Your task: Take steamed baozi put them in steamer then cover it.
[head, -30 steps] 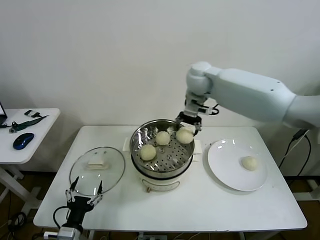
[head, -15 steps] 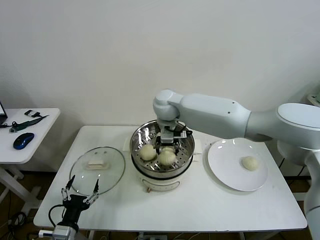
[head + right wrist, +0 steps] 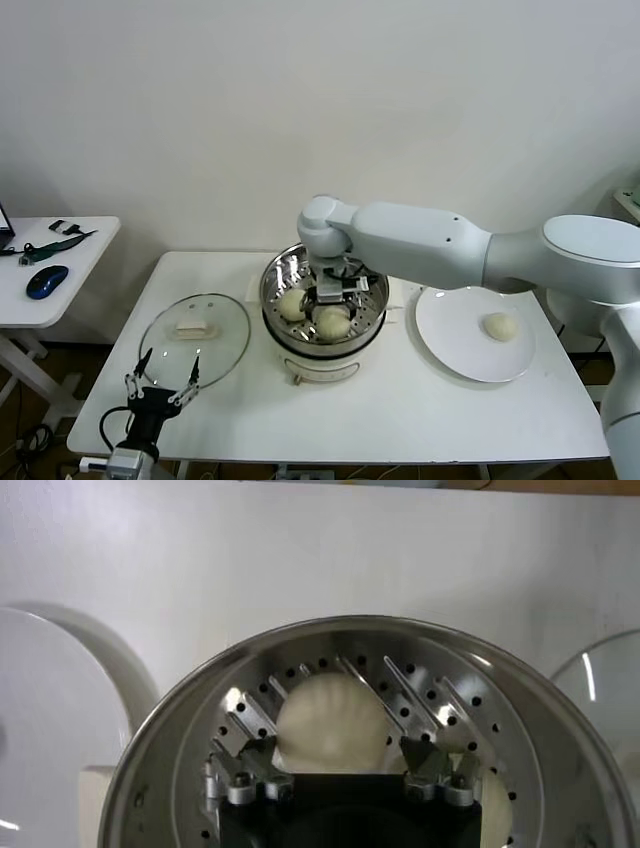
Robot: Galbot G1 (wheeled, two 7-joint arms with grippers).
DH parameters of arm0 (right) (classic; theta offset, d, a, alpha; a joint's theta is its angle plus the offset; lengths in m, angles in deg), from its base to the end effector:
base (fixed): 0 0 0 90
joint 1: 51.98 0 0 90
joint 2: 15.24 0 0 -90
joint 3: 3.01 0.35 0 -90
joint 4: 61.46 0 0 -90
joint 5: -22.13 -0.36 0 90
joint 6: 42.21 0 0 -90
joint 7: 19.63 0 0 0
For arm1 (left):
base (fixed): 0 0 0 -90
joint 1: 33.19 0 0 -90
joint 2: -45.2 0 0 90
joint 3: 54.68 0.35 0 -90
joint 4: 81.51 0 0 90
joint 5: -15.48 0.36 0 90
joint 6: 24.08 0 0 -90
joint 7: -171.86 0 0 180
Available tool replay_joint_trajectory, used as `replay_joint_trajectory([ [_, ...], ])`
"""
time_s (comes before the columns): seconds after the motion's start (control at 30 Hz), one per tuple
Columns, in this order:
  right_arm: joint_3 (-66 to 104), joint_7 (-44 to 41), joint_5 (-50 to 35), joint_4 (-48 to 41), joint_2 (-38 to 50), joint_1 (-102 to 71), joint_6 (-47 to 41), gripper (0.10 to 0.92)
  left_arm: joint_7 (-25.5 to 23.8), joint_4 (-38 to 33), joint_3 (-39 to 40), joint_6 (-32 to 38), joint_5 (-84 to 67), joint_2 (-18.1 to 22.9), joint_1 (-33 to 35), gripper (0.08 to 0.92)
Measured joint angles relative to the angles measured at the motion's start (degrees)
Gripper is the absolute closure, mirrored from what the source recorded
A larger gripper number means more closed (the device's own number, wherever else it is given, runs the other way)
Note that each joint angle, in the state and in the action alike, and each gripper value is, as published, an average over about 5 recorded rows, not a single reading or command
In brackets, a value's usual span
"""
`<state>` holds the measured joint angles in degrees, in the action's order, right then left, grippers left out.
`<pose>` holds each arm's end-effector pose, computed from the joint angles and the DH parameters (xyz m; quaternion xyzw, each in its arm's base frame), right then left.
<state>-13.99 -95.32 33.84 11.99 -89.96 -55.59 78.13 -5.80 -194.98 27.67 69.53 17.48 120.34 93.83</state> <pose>0.5206 0.2075 -0.0987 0.6843 0.0179 0.7289 0.0108 0.1478 0.0955 -0.3475 0.0053 -0.9838 -0.1631 0.0737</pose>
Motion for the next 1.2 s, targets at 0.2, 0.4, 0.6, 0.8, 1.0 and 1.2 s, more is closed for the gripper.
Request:
replay_joint_trajectory([
  [0.2,1.0,0.2,0.3,0.7,1.3,1.2,0.3,0.202,0.0,0.0,0.0,0.0,0.1,0.0,0.1,0.177],
  [0.4,0.6,2.2,-1.4,1.6,5.1,4.6,-1.0,0.203,0.0,0.0,0.1,0.1,0.4,-0.1,0.1,0.177],
  [0.6,-4.9,7.5,-7.7,1.5,11.0,11.1,-7.2,0.203,0.0,-0.4,0.5,0.1,0.7,-0.1,0.1,0.177],
  [0.8,-10.0,10.1,-17.7,0.4,18.0,15.1,-18.5,0.203,-0.1,-0.7,0.5,0.2,0.8,-0.2,0.2,0.177],
  [1.0,-10.6,10.7,-23.2,-1.4,25.8,13.9,-28.6,0.203,-0.1,-0.9,0.4,0.3,0.8,-0.4,0.3,0.177],
  [1.2,-4.7,9.8,-21.4,-4.1,32.3,5.8,-33.7,0.203,-0.1,-1.2,0.4,0.1,1.1,0.0,0.3,0.177],
])
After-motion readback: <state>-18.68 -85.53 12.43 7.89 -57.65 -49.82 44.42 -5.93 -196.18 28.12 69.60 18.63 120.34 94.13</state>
